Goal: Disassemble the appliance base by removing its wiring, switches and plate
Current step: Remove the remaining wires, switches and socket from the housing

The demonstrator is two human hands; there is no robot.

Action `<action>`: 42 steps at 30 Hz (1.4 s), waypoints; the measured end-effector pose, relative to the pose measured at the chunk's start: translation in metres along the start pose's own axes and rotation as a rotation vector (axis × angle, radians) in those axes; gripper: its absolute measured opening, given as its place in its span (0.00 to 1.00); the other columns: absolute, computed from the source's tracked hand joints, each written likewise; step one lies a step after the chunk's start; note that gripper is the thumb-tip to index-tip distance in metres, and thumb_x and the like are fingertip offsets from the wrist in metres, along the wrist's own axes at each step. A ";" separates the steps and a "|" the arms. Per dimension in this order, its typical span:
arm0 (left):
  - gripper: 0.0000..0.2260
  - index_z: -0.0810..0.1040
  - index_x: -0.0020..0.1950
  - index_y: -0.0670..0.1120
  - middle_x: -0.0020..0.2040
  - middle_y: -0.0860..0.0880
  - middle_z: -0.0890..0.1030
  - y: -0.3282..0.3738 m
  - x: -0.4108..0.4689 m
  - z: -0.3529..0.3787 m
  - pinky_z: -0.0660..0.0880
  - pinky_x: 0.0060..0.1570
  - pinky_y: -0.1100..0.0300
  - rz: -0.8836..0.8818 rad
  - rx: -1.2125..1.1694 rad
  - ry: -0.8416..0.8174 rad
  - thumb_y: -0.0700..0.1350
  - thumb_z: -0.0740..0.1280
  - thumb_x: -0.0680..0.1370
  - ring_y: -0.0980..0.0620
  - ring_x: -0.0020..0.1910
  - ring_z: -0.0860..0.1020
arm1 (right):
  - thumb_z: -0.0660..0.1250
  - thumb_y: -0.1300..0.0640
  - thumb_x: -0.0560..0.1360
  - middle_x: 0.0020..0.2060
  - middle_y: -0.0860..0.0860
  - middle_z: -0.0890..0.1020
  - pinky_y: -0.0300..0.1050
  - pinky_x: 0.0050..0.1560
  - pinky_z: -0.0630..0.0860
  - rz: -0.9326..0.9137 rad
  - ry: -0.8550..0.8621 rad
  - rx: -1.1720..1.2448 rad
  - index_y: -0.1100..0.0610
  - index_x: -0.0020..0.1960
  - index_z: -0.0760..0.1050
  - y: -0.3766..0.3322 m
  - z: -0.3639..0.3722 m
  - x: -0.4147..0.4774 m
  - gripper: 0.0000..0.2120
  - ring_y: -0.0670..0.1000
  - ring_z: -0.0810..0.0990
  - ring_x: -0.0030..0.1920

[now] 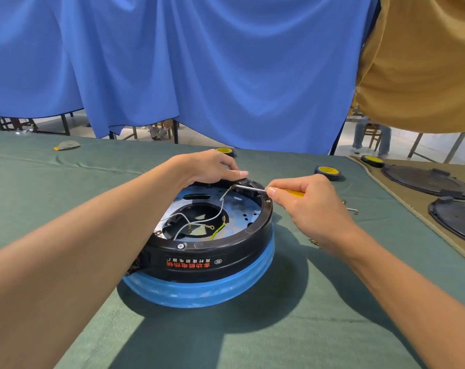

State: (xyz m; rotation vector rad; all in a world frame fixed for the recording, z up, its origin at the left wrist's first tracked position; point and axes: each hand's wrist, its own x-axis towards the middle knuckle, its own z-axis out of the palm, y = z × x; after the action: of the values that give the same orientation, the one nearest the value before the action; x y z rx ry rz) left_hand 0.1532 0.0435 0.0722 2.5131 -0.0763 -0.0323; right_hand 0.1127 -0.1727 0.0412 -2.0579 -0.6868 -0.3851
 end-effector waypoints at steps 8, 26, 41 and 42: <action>0.16 0.80 0.55 0.50 0.58 0.50 0.78 -0.001 -0.003 0.002 0.66 0.57 0.57 0.055 0.026 -0.020 0.60 0.63 0.77 0.50 0.59 0.74 | 0.66 0.56 0.76 0.36 0.46 0.83 0.35 0.44 0.72 -0.093 0.444 -0.022 0.57 0.47 0.83 0.021 0.023 -0.033 0.08 0.48 0.78 0.42; 0.18 0.84 0.38 0.45 0.32 0.51 0.77 0.033 -0.068 -0.004 0.68 0.41 0.58 -0.047 0.416 -0.262 0.60 0.71 0.72 0.50 0.35 0.71 | 0.67 0.55 0.75 0.36 0.52 0.85 0.37 0.41 0.70 -0.132 0.469 -0.063 0.58 0.46 0.83 0.016 0.023 -0.036 0.08 0.49 0.77 0.41; 0.10 0.82 0.37 0.46 0.33 0.53 0.81 0.047 -0.065 -0.005 0.69 0.30 0.66 -0.029 0.188 0.069 0.49 0.72 0.75 0.56 0.30 0.74 | 0.65 0.54 0.79 0.43 0.47 0.84 0.41 0.55 0.73 0.044 0.491 0.101 0.52 0.61 0.80 0.011 0.003 -0.020 0.12 0.49 0.80 0.43; 0.09 0.81 0.37 0.45 0.32 0.52 0.82 0.051 -0.063 -0.004 0.69 0.27 0.67 -0.017 0.063 0.166 0.48 0.72 0.75 0.56 0.28 0.73 | 0.63 0.55 0.80 0.38 0.45 0.80 0.45 0.48 0.75 0.082 0.480 0.180 0.49 0.63 0.78 0.010 -0.005 -0.014 0.13 0.47 0.77 0.38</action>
State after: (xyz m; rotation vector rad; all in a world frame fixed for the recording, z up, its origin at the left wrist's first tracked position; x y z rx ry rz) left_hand 0.0878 0.0089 0.1061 2.5692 0.0124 0.1742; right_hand 0.1078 -0.1859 0.0302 -1.7250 -0.3305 -0.7125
